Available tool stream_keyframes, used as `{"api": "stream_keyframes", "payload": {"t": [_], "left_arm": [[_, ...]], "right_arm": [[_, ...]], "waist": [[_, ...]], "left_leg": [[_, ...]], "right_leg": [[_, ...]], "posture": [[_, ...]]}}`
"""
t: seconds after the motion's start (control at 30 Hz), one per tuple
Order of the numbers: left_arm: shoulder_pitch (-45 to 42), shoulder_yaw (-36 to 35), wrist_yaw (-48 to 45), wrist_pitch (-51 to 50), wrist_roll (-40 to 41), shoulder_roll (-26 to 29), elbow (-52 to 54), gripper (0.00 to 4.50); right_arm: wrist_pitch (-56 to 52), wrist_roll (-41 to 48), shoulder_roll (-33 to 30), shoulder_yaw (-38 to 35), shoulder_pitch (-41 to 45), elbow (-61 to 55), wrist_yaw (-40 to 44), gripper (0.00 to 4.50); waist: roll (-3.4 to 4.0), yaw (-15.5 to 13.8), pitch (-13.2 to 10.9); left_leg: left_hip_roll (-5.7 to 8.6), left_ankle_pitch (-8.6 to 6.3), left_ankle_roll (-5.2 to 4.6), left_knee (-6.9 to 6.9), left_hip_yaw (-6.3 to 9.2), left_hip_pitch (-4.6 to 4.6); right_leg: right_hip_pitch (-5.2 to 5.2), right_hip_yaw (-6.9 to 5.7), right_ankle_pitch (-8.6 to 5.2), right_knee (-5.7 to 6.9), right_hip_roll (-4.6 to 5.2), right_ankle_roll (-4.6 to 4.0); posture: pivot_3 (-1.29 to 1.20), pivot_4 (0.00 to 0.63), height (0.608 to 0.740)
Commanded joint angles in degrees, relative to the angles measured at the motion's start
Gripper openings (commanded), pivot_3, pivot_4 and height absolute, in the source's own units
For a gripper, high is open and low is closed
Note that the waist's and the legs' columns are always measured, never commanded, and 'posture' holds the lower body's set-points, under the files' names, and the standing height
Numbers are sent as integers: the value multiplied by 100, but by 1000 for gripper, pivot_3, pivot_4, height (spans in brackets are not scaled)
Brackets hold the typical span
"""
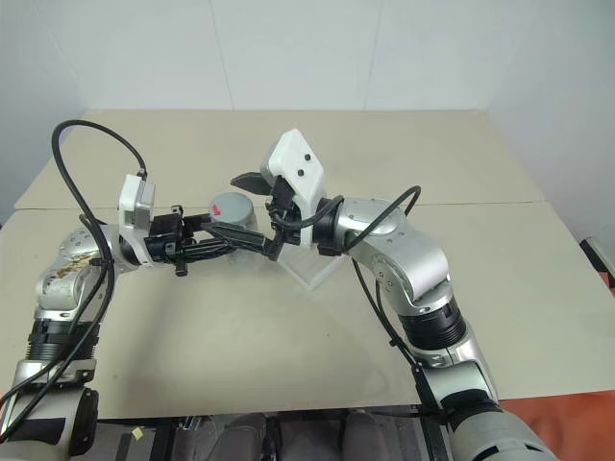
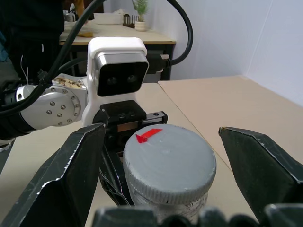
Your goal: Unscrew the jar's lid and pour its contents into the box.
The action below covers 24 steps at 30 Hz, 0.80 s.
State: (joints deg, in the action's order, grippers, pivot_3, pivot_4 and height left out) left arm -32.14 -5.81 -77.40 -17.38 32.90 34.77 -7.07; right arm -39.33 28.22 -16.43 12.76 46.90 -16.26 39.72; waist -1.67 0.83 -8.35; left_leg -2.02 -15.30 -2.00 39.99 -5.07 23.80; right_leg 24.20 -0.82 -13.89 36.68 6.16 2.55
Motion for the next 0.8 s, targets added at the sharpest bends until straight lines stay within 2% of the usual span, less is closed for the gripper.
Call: {"api": "stream_keyframes", "payload": {"t": [0.03, 0.8], "left_arm": [[-8, -59, 32, 53, 85, 6, 241, 1861], [48, -96, -55, 113, 74, 49, 179, 1861]], "right_arm": [[-7, 6, 42, -29, 158, -92, 23, 4458], [-304, 40, -54, -71, 233, -152, 122, 4458]], "waist": [[0, 0, 0], [0, 0, 0]], "left_leg": [[0, 0, 0, 0, 0, 0], [0, -2, -3, 0, 0, 0]], "right_leg": [[0, 0, 0, 0, 0, 0], [0, 0, 0, 0, 0, 0]], "posture": [[0, 150, 740], [0, 150, 740]]}}
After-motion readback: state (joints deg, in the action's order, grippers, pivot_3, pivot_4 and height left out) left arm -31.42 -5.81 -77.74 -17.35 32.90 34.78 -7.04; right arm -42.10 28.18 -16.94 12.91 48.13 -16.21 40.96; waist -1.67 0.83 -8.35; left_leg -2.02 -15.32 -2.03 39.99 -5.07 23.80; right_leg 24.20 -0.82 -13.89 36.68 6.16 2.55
